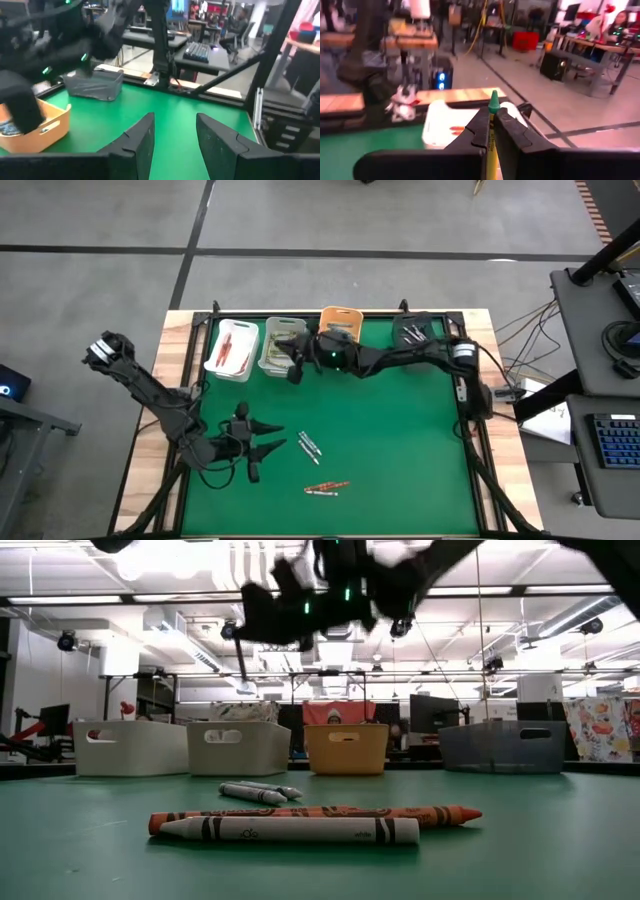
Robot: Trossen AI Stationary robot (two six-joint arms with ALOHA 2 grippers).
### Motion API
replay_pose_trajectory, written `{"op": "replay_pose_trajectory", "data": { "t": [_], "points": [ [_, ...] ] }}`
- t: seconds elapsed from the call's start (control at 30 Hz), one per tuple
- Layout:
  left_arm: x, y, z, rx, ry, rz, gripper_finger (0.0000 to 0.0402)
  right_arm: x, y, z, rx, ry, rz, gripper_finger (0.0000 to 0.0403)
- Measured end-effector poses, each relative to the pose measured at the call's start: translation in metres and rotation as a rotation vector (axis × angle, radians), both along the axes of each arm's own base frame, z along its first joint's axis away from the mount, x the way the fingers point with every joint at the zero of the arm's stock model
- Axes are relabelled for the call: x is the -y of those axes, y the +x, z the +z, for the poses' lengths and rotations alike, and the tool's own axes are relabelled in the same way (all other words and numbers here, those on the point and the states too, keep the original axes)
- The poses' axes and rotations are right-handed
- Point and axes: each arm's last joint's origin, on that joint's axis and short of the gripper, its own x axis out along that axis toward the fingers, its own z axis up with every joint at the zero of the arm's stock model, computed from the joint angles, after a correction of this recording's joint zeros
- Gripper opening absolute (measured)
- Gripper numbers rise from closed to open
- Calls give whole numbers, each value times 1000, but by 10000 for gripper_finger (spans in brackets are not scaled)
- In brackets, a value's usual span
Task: Sort crayons
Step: Put the green crayon into the gray bin
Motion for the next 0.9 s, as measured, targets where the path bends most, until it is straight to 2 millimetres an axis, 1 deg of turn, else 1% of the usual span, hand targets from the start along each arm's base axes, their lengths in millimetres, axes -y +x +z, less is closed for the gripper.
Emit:
{"op": "replay_pose_trajectory", "data": {
  "t": [0.1,0.17,0.23,0.33,0.77,0.83,0.9],
  "points": [
    [4,-3,0,11,0,22,129,21,0,-21,76,19,-26,12],
    [6,-5,0,15,4,41,129,30,-1,-31,84,28,-44,12],
    [7,-7,0,24,1,63,129,35,-1,-37,85,28,-54,12],
    [7,-8,1,31,3,92,129,38,-2,-38,97,48,-60,13],
    [7,-8,1,47,-29,112,129,37,-1,-39,78,28,-47,13],
    [7,-8,1,47,-30,112,129,37,-1,-39,76,28,-46,17],
    [7,-8,1,47,-29,112,129,37,-1,-40,62,34,-47,30]
  ]
}}
